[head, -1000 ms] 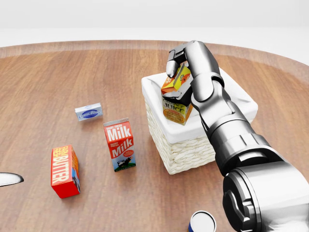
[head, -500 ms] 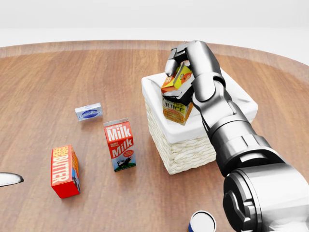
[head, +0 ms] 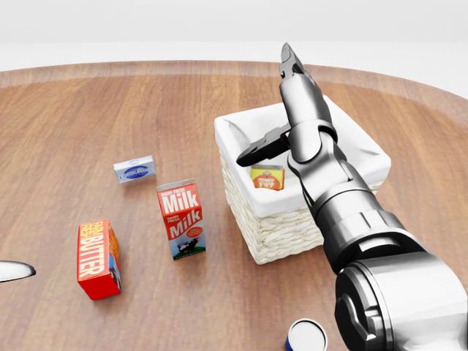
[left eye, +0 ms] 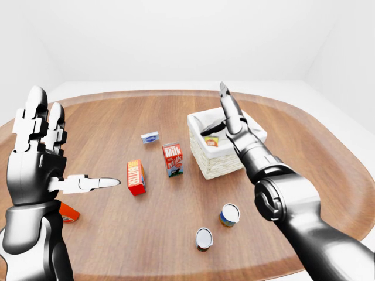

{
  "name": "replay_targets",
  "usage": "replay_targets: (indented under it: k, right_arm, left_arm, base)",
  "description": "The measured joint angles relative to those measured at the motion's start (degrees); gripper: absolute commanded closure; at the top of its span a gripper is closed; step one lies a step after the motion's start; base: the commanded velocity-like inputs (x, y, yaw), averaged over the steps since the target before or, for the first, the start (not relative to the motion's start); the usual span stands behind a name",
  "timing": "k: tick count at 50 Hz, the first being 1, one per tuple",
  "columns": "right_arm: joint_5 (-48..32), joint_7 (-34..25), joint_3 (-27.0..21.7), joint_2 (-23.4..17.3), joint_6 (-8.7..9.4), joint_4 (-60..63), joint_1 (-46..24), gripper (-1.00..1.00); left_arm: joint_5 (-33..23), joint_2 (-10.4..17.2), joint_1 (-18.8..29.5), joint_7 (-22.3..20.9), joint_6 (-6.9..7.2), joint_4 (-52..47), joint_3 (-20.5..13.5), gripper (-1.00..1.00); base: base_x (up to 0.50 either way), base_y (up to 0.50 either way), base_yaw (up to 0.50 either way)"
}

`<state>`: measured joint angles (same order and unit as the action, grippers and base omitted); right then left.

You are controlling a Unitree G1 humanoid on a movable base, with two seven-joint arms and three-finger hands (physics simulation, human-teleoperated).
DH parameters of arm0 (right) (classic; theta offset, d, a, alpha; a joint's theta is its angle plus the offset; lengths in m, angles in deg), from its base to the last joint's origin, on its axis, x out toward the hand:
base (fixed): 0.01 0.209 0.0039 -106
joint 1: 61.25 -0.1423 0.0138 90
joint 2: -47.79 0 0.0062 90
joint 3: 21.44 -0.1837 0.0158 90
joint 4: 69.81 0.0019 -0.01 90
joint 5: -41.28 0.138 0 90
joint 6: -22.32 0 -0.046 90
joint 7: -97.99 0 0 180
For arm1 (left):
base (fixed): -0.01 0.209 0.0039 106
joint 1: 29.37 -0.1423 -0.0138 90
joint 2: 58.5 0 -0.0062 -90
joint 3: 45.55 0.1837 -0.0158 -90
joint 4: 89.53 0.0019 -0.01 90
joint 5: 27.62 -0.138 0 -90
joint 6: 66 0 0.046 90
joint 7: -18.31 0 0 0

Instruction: Pick up the orange juice, and put it in the basket.

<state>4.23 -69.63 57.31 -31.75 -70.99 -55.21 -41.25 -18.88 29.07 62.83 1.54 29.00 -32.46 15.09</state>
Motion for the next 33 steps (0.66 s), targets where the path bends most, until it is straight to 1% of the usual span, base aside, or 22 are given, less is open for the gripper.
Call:
replay_targets:
  k: [22,33]
  right_arm:
    - [-0.26,0.13,0.20,-0.09,0.04,-0.08,-0.13,-1.00]
    - [0.18,0.02,0.14,-0.48,0.40,-0.02,-1.19,-1.00]
  left_arm:
    - [0.00,0.00,0.00,0.00,0.00,0.00,0.00,-1.00]
    - [0.00,0.00,0.00,0.00,0.00,0.00,0.00,-1.00]
  base:
    - [0.00,0.00,0.00]
    - [0.00,0.00,0.00]
